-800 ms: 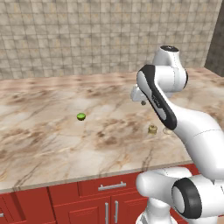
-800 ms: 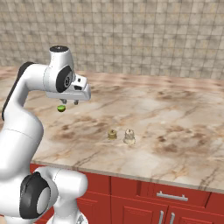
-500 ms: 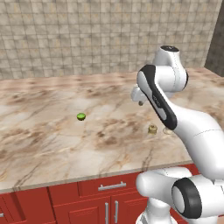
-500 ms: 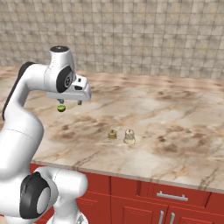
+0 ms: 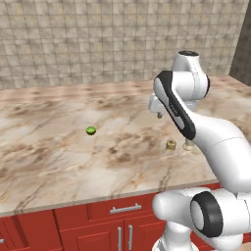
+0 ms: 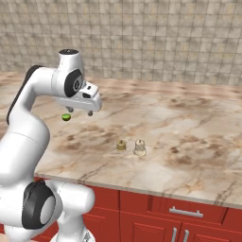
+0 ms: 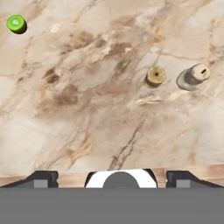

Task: Pick the candle and candle from the dining table and place them in the open cabinet. Close the cabinet after placing the objects.

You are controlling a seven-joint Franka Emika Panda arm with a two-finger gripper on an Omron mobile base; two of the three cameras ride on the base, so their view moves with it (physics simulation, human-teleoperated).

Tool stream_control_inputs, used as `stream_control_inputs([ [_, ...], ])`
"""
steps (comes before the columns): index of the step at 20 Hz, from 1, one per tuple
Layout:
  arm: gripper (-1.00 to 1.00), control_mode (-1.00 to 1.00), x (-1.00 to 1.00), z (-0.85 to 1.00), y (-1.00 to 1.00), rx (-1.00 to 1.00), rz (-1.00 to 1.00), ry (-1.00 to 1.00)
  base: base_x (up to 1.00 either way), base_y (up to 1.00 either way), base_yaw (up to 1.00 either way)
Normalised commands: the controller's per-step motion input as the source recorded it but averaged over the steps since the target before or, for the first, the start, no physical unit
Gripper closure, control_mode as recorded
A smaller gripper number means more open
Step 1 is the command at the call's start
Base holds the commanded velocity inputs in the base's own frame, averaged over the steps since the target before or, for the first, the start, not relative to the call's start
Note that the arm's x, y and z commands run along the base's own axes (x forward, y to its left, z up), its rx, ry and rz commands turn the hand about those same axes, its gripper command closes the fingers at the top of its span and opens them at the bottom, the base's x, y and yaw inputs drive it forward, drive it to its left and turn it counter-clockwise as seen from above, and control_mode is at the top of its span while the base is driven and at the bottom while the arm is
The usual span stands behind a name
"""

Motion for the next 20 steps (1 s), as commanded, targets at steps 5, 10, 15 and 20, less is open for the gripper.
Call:
stream_control_inputs([
  [5, -1.0, -1.0, 0.05, -0.06, -0.04, 0.0, -0.32, 0.01, 0.0, 0.0, 0.0],
  [10, -1.0, -1.0, 0.06, -0.33, -0.23, 0.0, -0.34, 0.05, 0.0, 0.0, 0.0],
  [15, -1.0, -1.0, 0.08, -0.45, -0.5, 0.0, -0.29, 0.05, 0.0, 0.0, 0.0],
  [20, -1.0, -1.0, 0.05, -0.41, -0.53, 0.0, -0.24, 0.09, 0.0, 0.0, 0.0],
])
